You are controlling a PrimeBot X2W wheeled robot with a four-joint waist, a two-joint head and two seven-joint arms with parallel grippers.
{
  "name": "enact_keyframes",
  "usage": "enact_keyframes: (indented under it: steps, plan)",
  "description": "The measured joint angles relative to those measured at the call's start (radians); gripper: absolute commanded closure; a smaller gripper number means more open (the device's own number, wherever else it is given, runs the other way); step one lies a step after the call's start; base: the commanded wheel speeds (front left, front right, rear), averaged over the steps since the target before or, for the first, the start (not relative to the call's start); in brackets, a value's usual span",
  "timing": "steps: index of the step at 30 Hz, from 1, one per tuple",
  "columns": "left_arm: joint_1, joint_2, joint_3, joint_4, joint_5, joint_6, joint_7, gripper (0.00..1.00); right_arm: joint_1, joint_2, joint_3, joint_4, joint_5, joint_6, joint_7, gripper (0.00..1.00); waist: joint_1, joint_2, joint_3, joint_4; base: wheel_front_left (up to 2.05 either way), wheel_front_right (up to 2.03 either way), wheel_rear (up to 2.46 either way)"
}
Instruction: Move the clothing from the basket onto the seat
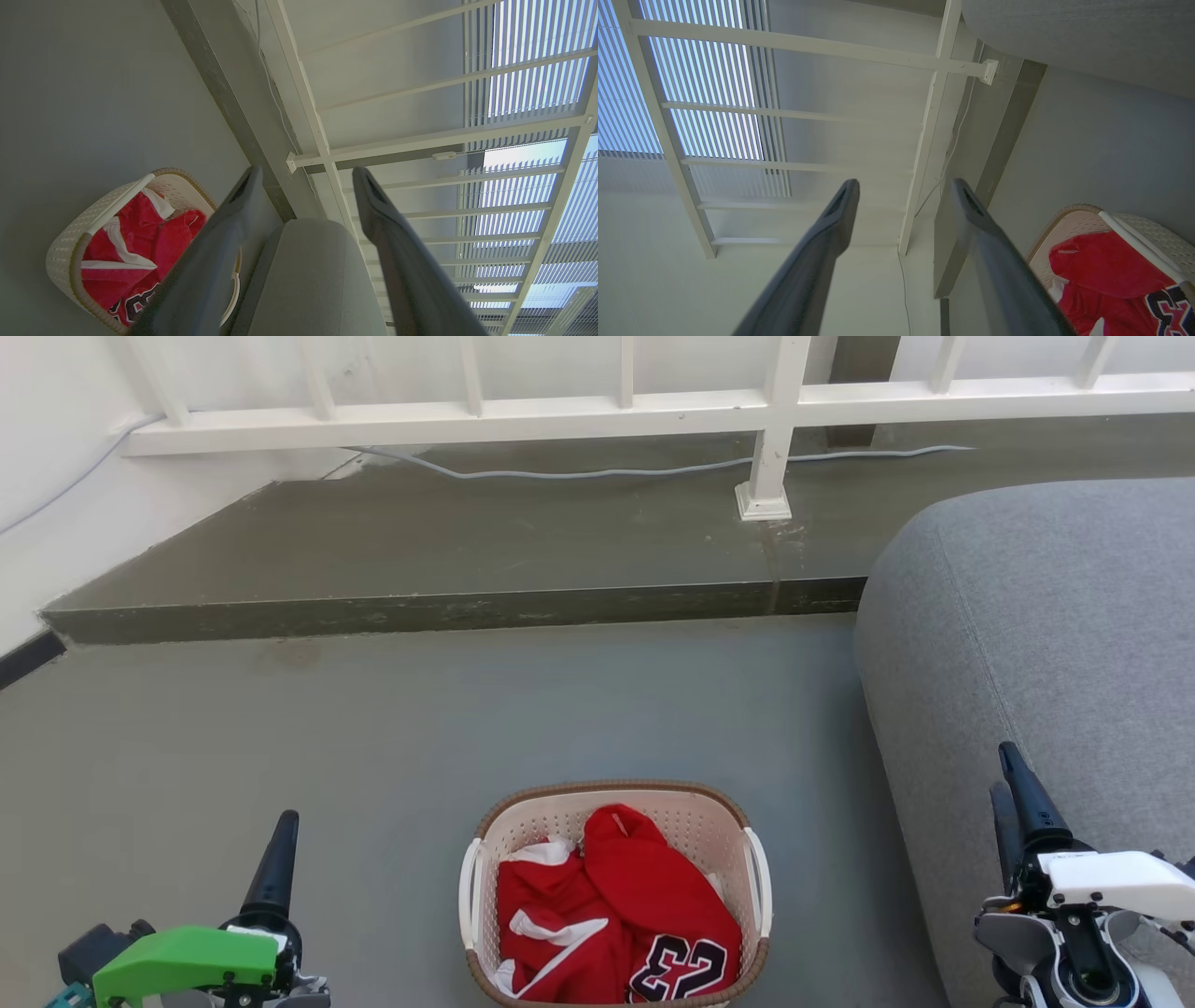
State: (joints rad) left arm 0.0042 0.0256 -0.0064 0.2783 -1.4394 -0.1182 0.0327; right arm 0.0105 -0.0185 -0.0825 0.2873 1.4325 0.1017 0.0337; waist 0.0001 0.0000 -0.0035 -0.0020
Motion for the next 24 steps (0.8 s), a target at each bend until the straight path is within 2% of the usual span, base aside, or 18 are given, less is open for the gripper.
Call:
enact_keyframes:
  steps: [14, 24]
  plan:
    - [-0.002, 0.026, -0.065, -0.064, 0.262, 0.032, -0.05, 0.0, 0.0, -0.018, 0.082, -0.056, -0.262, -0.042, -0.051, 0.0, 0.0, 0.0, -0.003, 0.0, 0.0, 0.0, 0.0]
    - [-0.002, 0.046, -0.12, -0.097, 0.468, 0.076, -0.079, 0.0, 0.001, -0.023, 0.137, -0.075, -0.426, -0.068, -0.079, 0.0, 0.0, 0.0, -0.005, -0.002, 0.0, 0.0, 0.0]
